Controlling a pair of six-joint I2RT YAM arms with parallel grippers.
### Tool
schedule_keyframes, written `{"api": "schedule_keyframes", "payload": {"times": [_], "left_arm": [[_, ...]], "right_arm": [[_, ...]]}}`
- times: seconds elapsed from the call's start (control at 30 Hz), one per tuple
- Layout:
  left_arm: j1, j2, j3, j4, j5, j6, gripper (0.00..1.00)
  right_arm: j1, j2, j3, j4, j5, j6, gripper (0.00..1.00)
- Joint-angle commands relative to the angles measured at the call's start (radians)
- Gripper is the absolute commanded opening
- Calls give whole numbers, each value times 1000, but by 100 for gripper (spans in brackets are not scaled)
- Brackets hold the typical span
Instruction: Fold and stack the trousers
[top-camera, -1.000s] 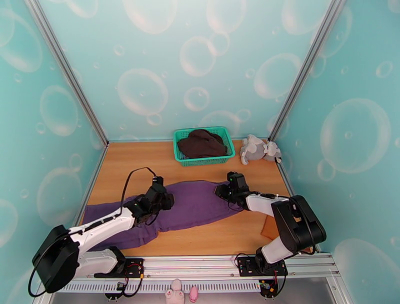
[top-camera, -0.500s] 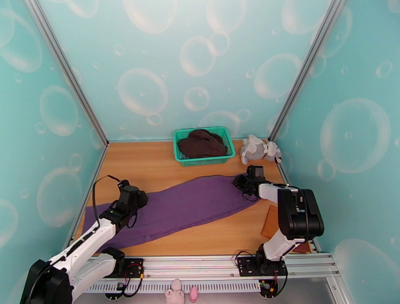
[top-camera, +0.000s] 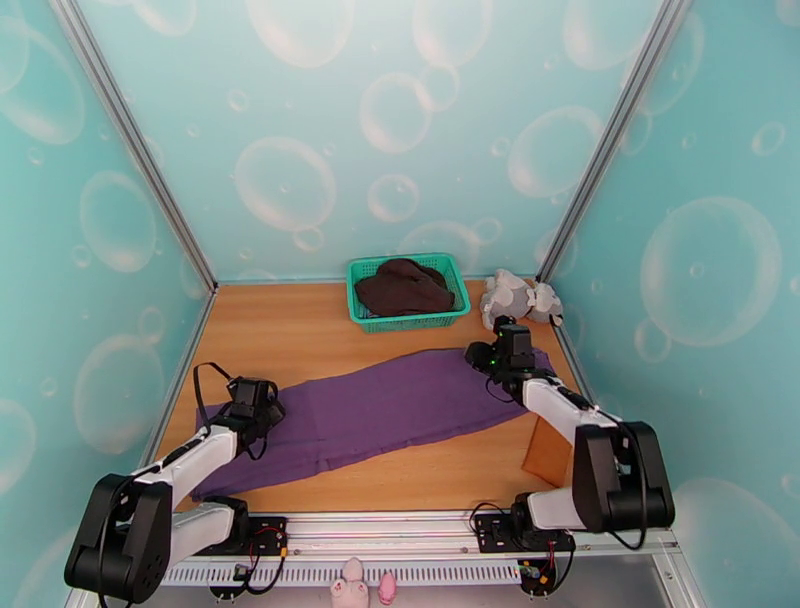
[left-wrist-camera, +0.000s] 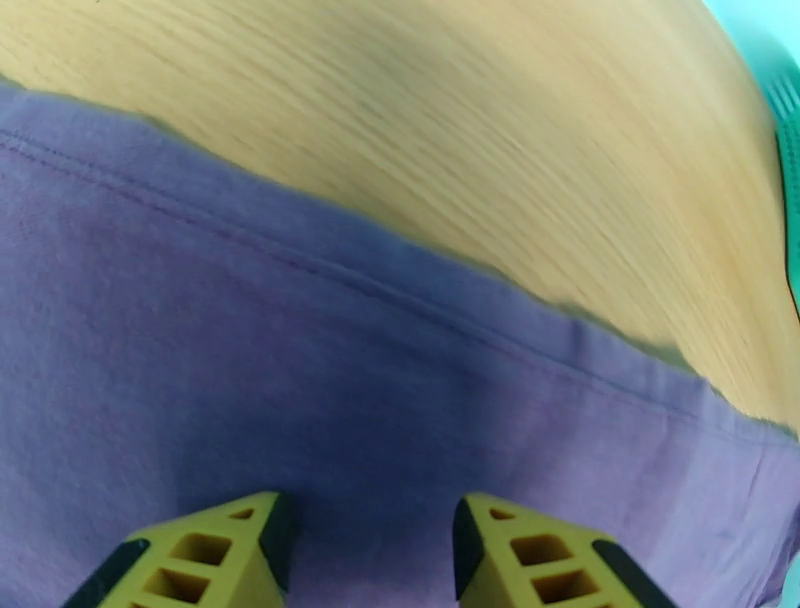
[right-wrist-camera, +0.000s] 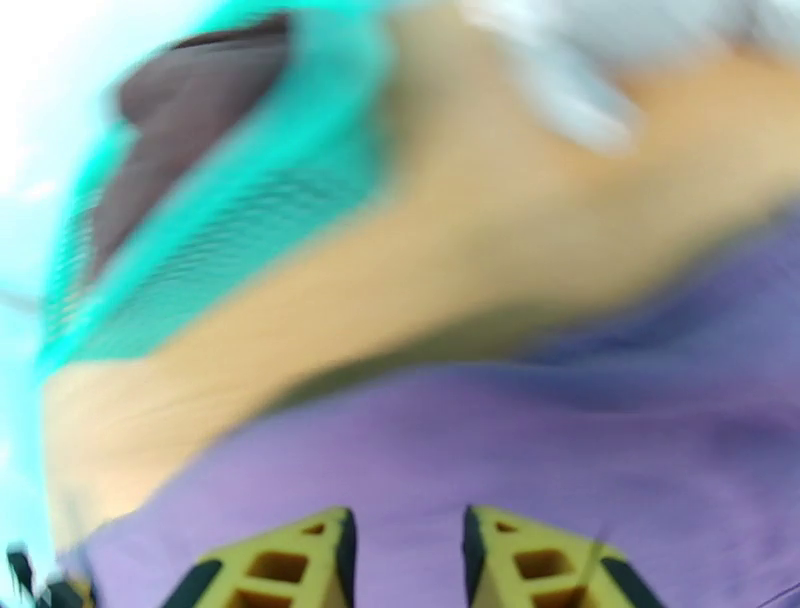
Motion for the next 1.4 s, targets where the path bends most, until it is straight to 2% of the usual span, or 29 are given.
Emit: {"api": "schedule_keyframes", "payload": {"times": [0.0,0.1,0.23,0.33,0.43,0.5,0.57,0.67,0.73,0.83,0.93,1.07,1.23,1.37], "left_arm": [[56,69,-16,81,116,-41,49],[82,144,24,95,93,-37,49],[122,268,140,96,57,2,49],[137,353,238,78,-3,41,49],[154,375,310,79,-34,108,49],[150,331,336,40,-41,139,48],[124,210,317,3,-67,153,48],[81,14,241,-43,-119,118,48],[81,-73,193,-86,-70,79,48],[61,-156,112,-133,93,-9,47],[-10,-248,27,-153,186,-105,45],[-74,-373,-82,-145,287,-194,39],[-76,-376,-103,-180,266,-165,40],[-66,-370,-101,-174,238,-158,40]], "right_arm": [[92,-84,-4,22,38,-25,38],[158,-106,-55,86,-11,13,38],[229,-64,-68,101,-52,30,37],[287,-68,-95,153,-42,26,37],[404,-99,-114,182,44,-49,37],[490,-116,-113,185,104,-122,37],[593,-123,-132,241,156,-218,39],[725,-90,-164,363,241,-335,50],[766,-10,-139,405,216,-383,51],[822,162,-17,352,189,-450,46],[890,313,92,295,228,-509,42],[929,437,157,288,226,-543,42],[962,552,268,178,239,-571,42],[971,594,299,163,242,-566,41]]}}
